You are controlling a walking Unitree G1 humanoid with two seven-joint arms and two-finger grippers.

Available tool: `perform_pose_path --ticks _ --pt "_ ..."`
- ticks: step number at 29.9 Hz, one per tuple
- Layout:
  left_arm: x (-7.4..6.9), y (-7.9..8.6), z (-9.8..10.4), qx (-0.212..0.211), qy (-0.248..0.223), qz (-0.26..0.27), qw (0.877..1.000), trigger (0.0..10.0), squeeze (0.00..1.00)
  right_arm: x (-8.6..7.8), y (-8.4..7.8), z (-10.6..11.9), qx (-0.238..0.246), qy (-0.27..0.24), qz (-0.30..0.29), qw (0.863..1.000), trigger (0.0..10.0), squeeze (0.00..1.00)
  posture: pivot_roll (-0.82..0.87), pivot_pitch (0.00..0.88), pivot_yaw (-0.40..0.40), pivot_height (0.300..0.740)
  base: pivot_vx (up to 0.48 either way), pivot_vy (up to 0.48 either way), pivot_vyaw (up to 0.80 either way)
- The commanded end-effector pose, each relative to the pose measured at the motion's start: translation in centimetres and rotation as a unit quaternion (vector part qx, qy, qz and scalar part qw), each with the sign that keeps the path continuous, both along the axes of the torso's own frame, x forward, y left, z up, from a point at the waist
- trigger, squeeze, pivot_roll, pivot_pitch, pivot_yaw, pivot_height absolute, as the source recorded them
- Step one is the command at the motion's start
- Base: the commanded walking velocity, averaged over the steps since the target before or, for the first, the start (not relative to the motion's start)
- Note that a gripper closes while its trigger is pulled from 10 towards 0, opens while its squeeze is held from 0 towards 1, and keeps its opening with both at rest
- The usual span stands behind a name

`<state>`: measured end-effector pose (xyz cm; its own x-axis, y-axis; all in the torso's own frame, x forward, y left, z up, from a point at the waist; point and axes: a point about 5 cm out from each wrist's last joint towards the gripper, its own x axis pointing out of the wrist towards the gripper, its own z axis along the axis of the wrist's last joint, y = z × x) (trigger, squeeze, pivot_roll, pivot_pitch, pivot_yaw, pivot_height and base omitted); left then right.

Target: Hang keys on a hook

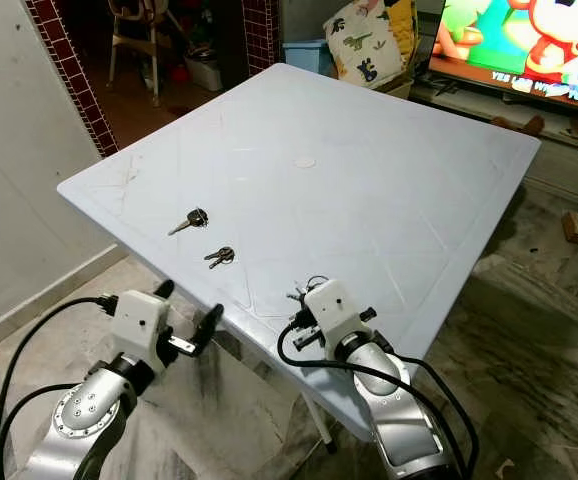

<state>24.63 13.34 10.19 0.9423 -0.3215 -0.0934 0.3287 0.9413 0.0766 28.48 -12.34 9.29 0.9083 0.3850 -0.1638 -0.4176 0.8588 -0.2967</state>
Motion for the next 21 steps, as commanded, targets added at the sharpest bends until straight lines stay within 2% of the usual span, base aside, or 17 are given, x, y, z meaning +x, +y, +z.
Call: perform_pose_path --ticks 1,5,7,14,21 --pt "0.1 0.4 -0.1 0.007 -0.003 0.014 1.0 10.0 0.0 0.7 -0.3 2.0 0.021 -0.062 -0.018 0.998 0.0 0.0 0.0 0.062 0.066 0.74 0.0 0.0 0.0" --pt "0.2 0.8 -0.1 0.011 -0.007 0.032 0.999 10.0 0.0 0.9 -0.6 4.3 0.054 -0.126 -0.027 0.99 0.0 0.0 0.0 0.061 0.065 0.74 0.0 0.0 0.0" --pt "0.2 0.8 -0.1 0.011 -0.008 0.033 0.999 10.0 0.0 0.9 -0.6 4.8 0.066 -0.139 -0.023 0.988 0.0 0.0 0.0 0.062 0.065 0.74 0.0 0.0 0.0" --pt "0.4 0.6 -0.1 0.009 -0.01 0.034 0.999 10.0 0.0 1.0 -0.3 5.4 0.099 -0.139 -0.002 0.985 0.0 0.0 0.0 0.061 0.066 0.74 0.0 0.0 0.0" --pt "0.5 0.5 -0.2 0.009 -0.01 0.035 0.999 10.0 0.0 0.8 0.5 5.1 0.104 -0.128 0.014 0.986 0.0 0.0 0.0 0.061 0.064 0.74 0.0 0.0 0.0"
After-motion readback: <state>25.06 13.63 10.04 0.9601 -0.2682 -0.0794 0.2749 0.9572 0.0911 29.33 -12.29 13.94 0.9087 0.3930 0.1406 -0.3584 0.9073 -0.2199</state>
